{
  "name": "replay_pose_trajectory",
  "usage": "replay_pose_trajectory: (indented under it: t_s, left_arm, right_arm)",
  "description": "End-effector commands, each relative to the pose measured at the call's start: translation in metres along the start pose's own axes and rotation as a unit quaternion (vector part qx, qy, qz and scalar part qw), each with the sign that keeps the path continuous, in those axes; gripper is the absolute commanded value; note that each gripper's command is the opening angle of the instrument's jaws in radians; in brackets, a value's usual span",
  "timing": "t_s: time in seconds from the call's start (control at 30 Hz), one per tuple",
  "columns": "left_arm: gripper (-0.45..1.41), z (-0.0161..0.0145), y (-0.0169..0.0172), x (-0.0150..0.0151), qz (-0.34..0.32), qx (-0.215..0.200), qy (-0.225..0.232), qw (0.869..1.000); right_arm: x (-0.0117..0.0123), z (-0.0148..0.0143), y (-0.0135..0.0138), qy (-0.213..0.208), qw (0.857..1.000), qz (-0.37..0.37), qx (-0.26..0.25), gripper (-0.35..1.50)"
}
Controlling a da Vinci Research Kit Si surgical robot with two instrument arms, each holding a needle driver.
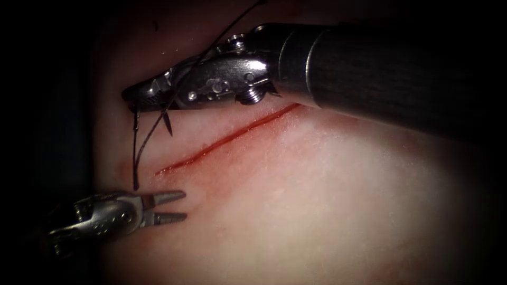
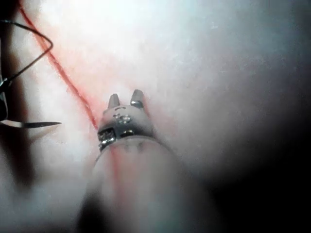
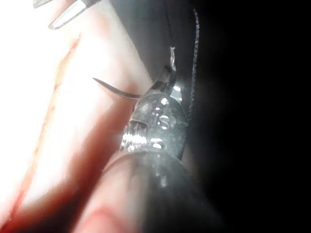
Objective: Wound Closure
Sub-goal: Pass the needle through the top of the wound with the right driver.
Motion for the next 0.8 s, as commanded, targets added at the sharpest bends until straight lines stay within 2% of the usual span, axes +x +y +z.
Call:
replay_pose_trajectory:
  t_s: [0.03,0.27,0.53,0.8]
  left_arm:
    - [0.1,0.0008,-0.0003,0.0,0.001,0.0,0.001,1.0]
    - [0.1,0.0007,-0.0003,0.0,0.001,0.0,0.001,1.0]
    - [0.1,0.0006,-0.0003,0.0,0.001,-0.001,0.001,1.0]
    - [0.09,0.0003,-0.0003,-0.0002,0.001,-0.002,0.002,1.0]
  right_arm:
    - [-0.0004,0.0005,0.0005,-0.001,1.0,-0.002,0.002,-0.35]
    - [-0.0009,0.0007,-0.0002,-0.006,1.0,-0.009,0.011,-0.35]
    - [-0.0014,0.0011,-0.0022,-0.01,0.998,-0.064,0.018,-0.35]
    - [-0.0008,0.0001,-0.004,-0.004,0.994,-0.107,0.023,-0.35]
